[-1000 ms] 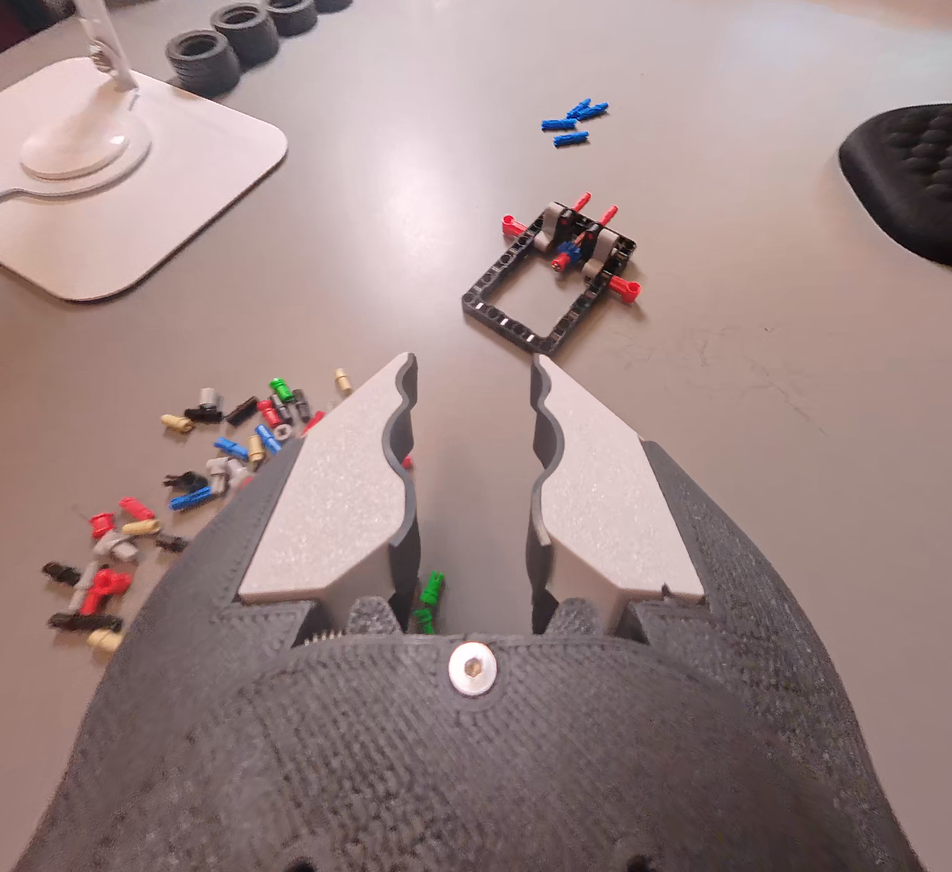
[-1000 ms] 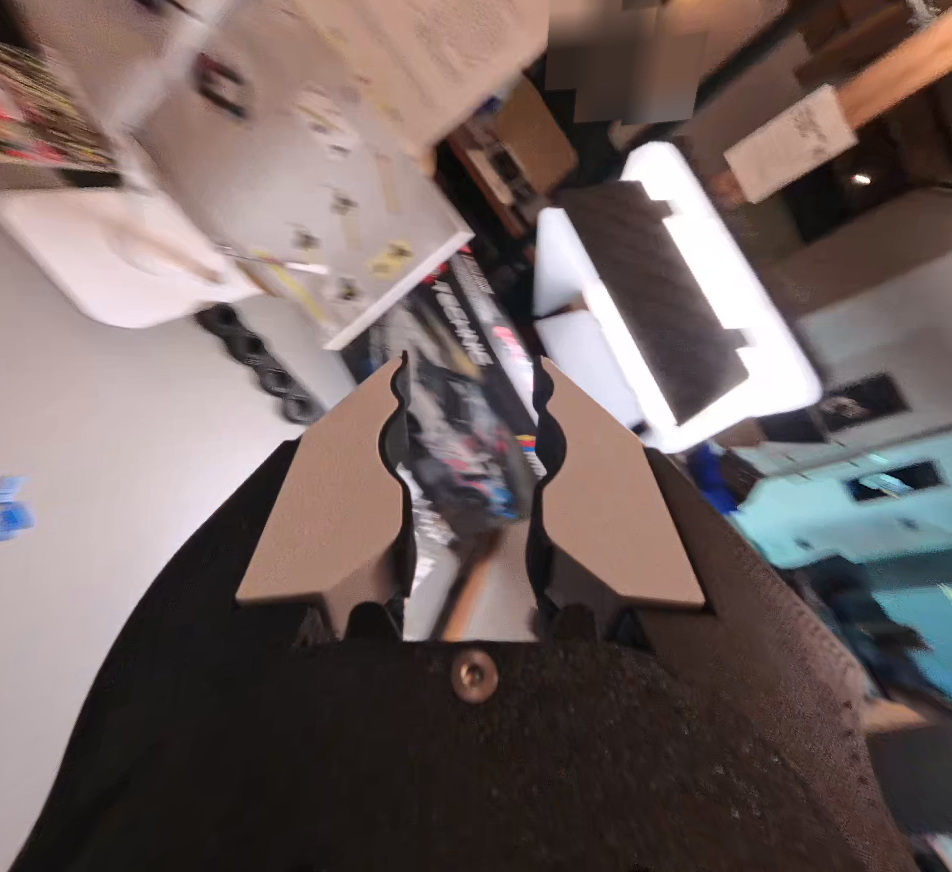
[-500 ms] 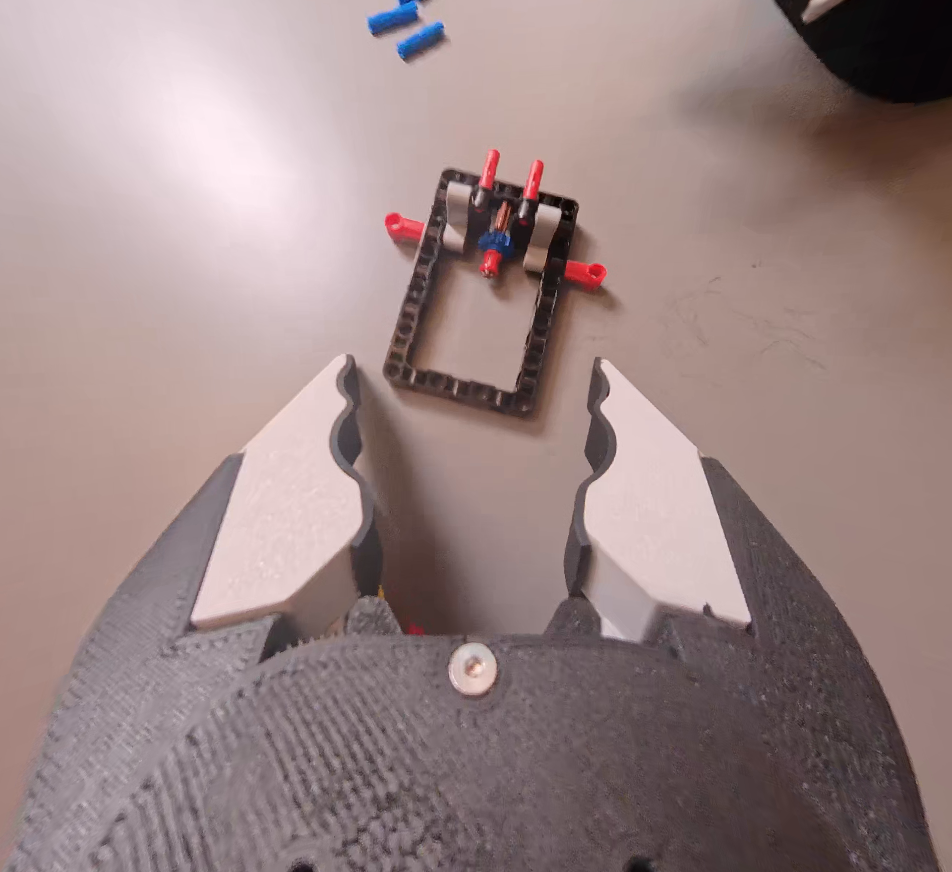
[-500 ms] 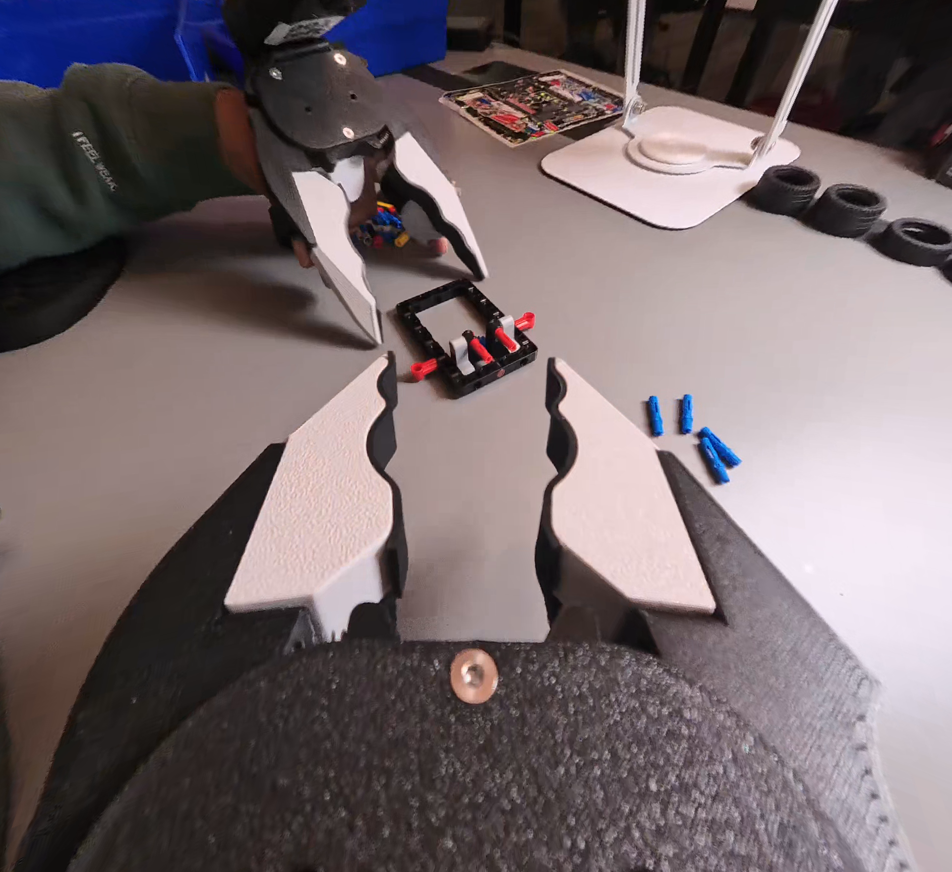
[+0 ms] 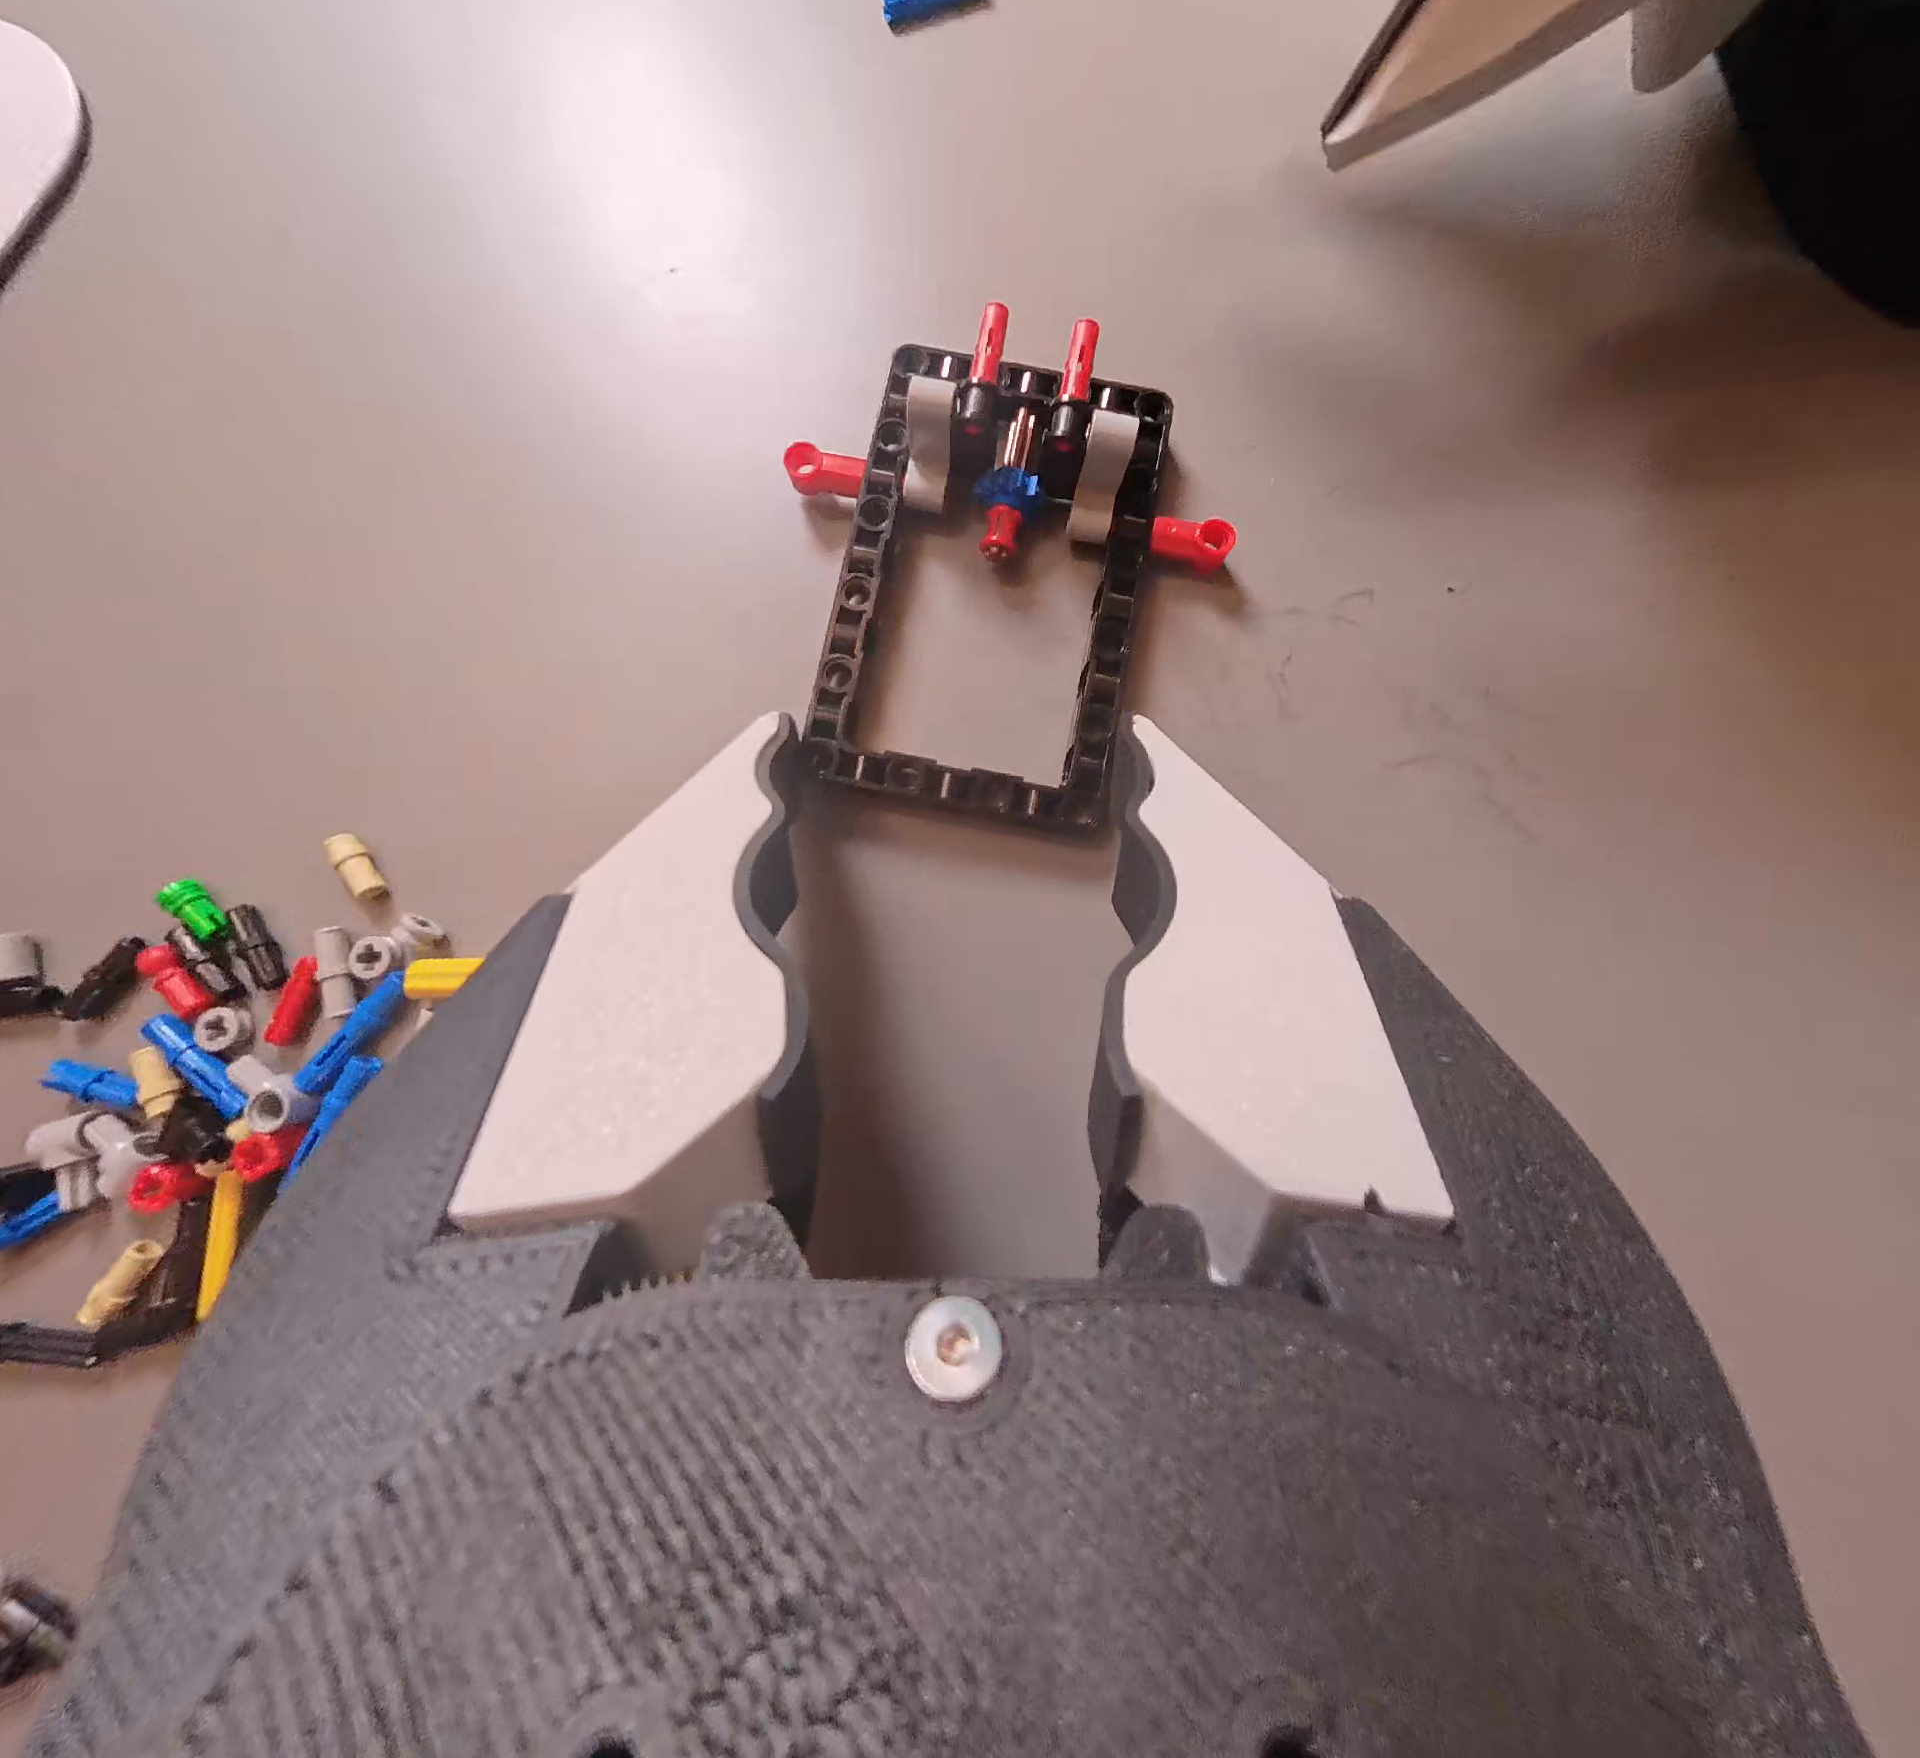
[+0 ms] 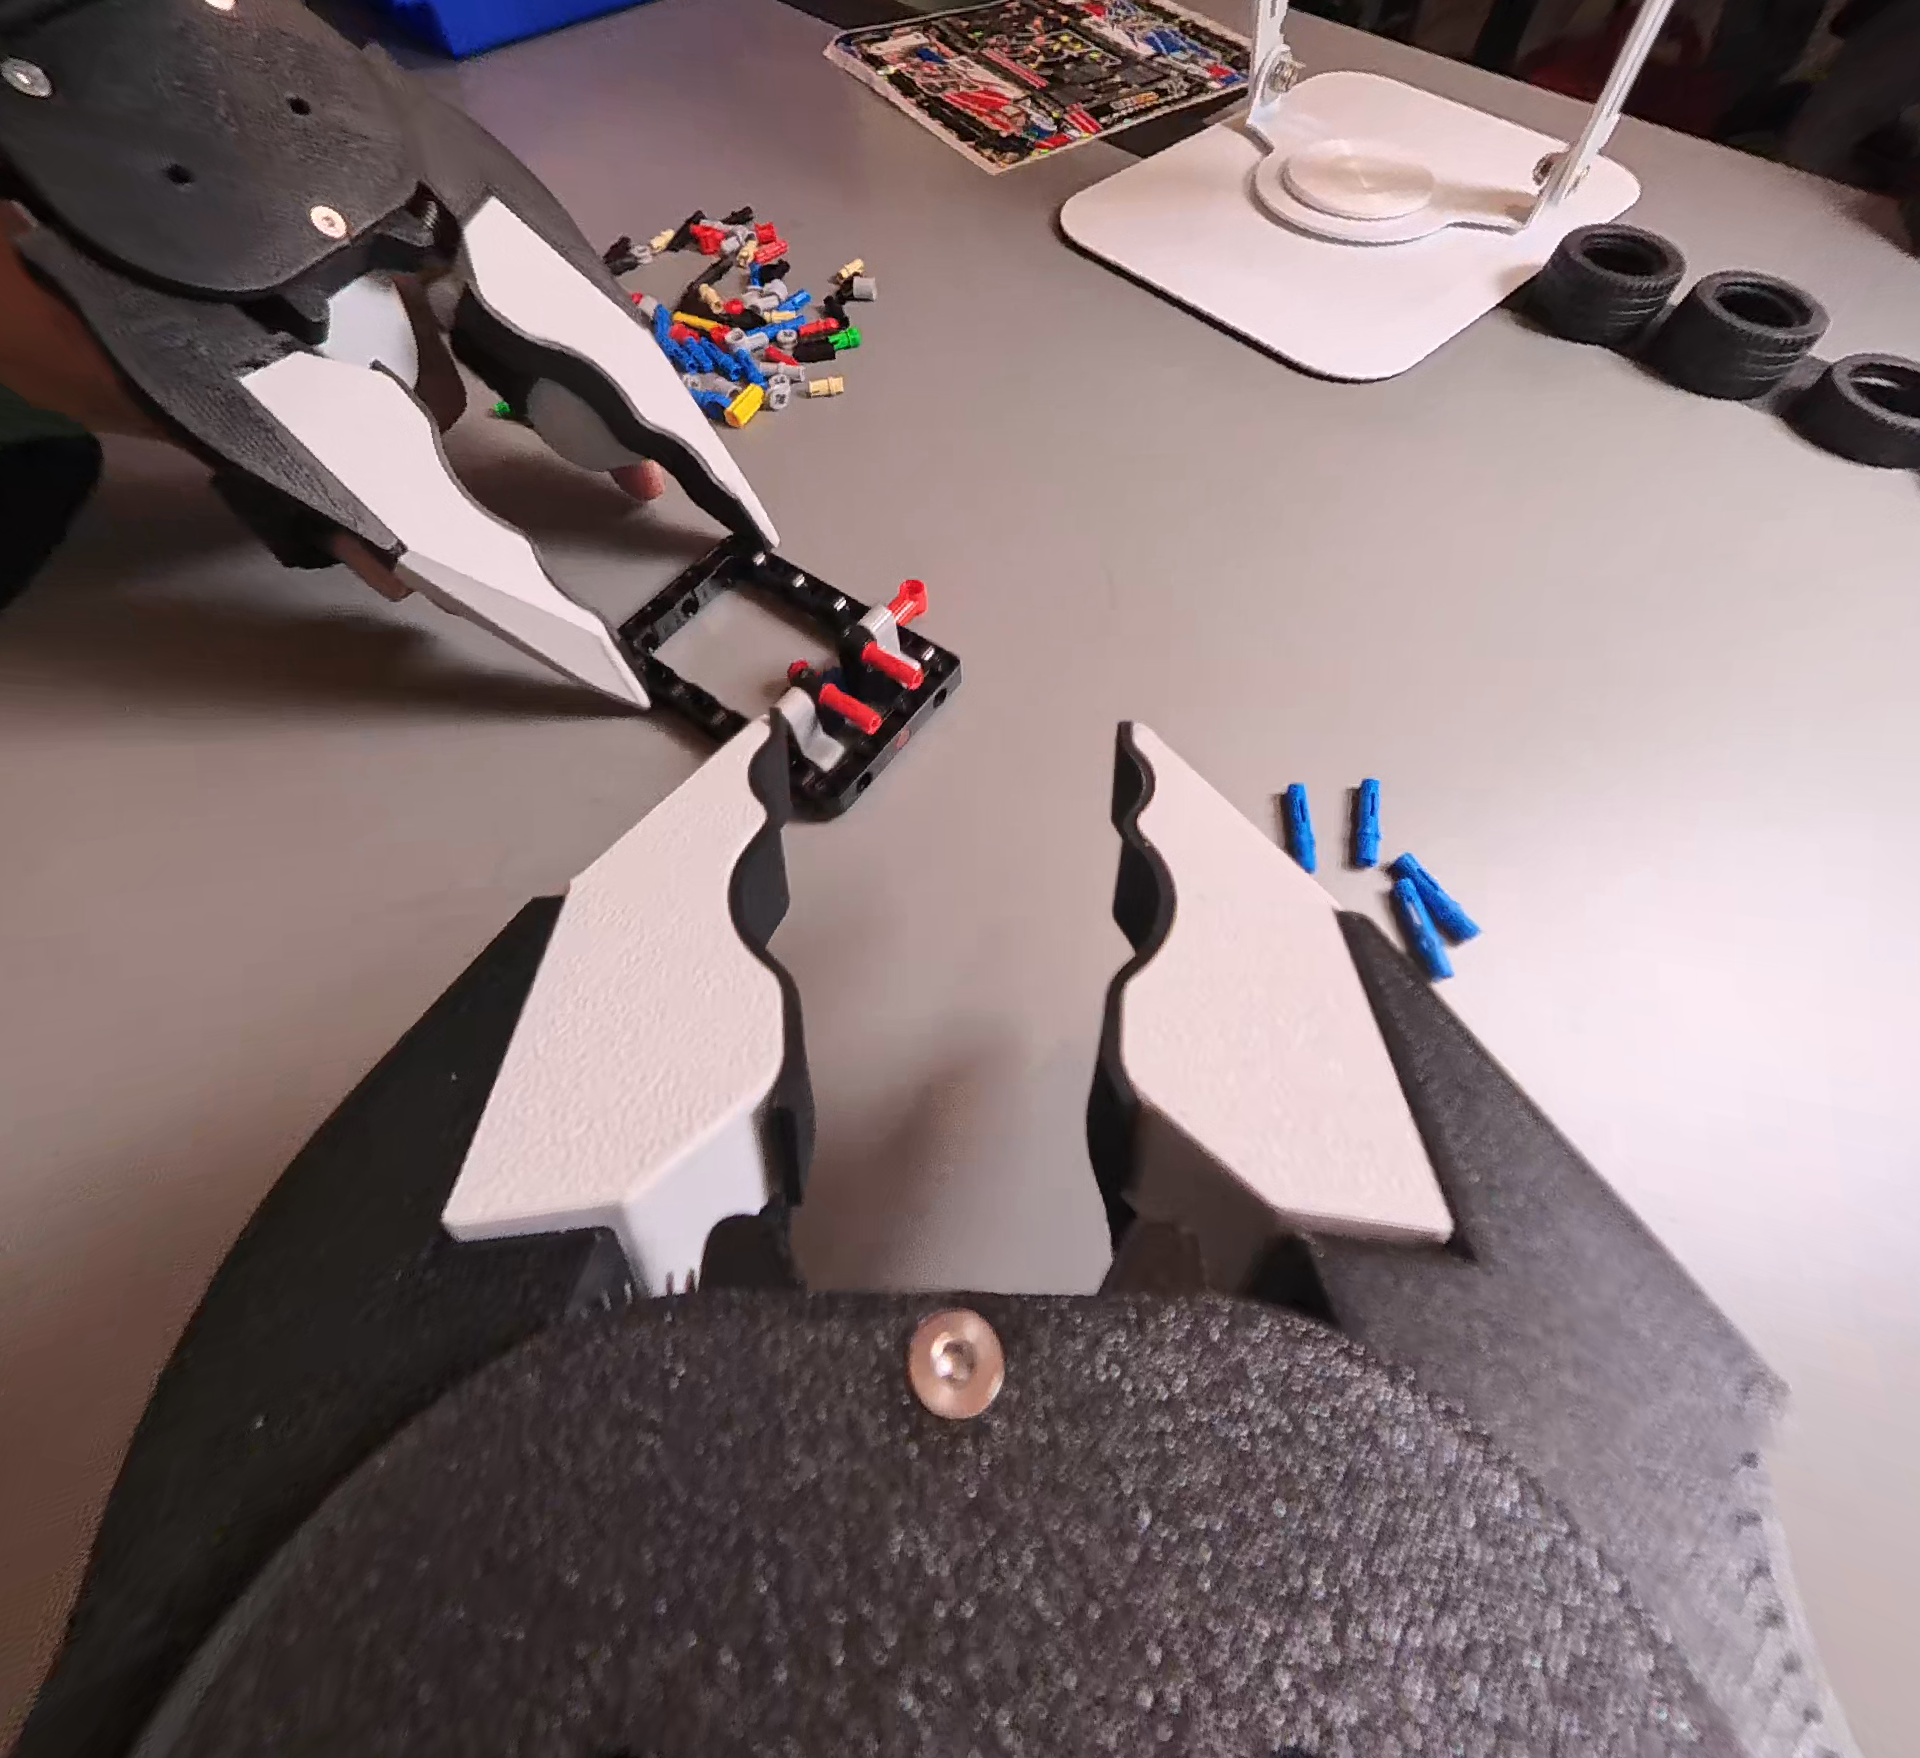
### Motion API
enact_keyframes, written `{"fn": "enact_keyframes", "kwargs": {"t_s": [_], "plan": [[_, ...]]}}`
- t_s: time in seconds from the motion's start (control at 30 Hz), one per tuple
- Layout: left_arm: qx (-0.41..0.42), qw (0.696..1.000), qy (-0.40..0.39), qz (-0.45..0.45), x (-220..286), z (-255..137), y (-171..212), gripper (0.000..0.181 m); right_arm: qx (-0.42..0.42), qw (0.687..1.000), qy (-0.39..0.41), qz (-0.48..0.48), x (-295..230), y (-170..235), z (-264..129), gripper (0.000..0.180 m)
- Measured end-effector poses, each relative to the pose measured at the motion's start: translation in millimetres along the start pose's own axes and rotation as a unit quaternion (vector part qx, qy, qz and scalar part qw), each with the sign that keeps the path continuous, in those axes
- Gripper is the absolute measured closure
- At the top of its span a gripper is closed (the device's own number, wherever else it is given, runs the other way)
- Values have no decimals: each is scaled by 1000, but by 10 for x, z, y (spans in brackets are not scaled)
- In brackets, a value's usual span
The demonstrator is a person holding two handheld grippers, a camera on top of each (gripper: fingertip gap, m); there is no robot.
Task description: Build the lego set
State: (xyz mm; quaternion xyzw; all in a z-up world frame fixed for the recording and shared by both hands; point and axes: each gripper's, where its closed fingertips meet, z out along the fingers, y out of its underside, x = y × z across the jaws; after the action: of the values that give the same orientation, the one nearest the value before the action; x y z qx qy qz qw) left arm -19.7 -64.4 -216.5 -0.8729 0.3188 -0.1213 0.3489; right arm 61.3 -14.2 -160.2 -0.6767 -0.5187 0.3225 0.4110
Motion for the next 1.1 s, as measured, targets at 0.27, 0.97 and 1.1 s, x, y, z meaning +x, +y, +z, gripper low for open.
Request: {"fn": "enact_keyframes", "kwargs": {"t_s": [0.27,0.97,1.1], "plan": [[158,987,-10,8,-125,-348,-387,105,74,995,64,-9,231,-408,-20,120],[358,910,-200,-60,-895,-1099,-544,121,271,955,113,-44,1138,-2509,847,180],[349,914,-195,-68,-935,-1034,-496,122,275,954,112,-47,1180,-2536,958,180]]}}
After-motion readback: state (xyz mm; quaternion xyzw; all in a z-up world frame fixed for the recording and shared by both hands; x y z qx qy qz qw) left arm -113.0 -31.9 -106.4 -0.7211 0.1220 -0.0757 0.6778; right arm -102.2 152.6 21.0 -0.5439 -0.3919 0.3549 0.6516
